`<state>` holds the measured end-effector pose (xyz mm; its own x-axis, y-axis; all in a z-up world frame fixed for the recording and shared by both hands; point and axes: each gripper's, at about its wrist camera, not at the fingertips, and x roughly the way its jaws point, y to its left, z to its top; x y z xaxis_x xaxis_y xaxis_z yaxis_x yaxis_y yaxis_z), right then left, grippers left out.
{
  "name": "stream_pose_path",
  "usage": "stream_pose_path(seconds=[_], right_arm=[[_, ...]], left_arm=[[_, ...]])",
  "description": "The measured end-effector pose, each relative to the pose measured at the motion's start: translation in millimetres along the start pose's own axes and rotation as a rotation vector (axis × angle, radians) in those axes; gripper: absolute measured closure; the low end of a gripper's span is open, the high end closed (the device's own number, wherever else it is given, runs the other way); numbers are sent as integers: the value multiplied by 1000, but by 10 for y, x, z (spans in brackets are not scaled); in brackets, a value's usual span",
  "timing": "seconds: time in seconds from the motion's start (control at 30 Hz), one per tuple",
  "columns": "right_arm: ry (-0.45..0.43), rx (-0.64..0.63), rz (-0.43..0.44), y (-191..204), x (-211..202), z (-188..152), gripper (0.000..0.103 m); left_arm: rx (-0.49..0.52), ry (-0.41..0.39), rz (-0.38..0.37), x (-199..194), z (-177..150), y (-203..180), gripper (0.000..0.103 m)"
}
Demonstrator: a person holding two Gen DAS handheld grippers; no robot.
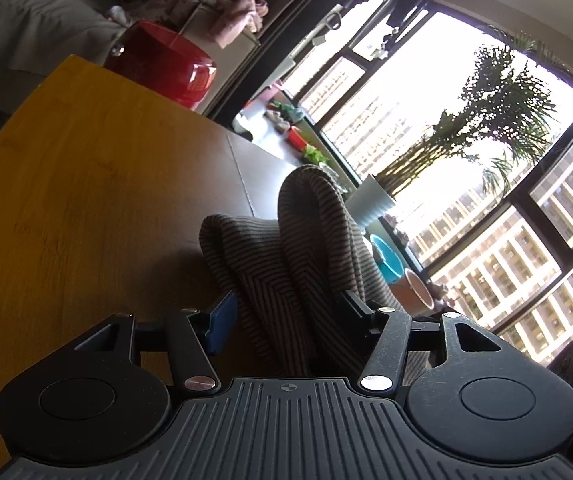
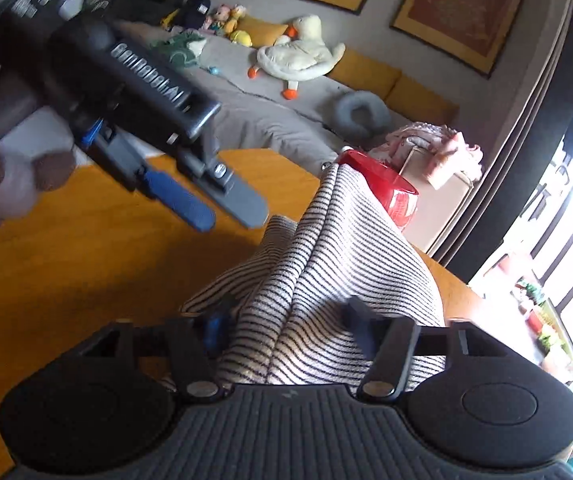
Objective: Fold clothes
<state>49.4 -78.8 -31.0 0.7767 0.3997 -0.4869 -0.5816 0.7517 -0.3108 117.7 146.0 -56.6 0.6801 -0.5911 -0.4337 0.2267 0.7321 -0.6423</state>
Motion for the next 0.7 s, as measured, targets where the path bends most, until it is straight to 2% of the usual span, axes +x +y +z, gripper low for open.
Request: stream_pose_path(seconds=[0.03,0.07,0.1,0.17,0.23,0.37,0.4,0.5,0.63,0.7], right_arm=[[-4,78,17,-144,-40,26,78],[-7,156,25,-295,-83,32,80],[-12,231,25,-453,-128,22,81],[-22,383,31,-767,-214,-2,83],[-52,516,88,-1030,-289,-26,84],[-119,608,240,-1215,-446,36,85],[-121,593,270,-1189,-460,63,85],[-54,437,312,-896,-331,111,84],[21,314,287,-630,-172,56,83],[32,279,272,-570,-152,36,83]], left_arm=[[-11,14,-29,24,-29,-10,46],[-27,29,-59,48,-48,-8,54],[-37,45,-77,98,-67,-11,56],[-58,79,-109,200,-105,-19,57],[-64,110,-127,312,-139,-43,58],[-56,155,-134,511,-164,-90,58],[-53,157,-134,540,-162,-93,58],[-39,158,-117,551,-153,-88,58],[-14,156,-84,509,-137,-71,62],[-2,154,-68,488,-129,-62,59]])
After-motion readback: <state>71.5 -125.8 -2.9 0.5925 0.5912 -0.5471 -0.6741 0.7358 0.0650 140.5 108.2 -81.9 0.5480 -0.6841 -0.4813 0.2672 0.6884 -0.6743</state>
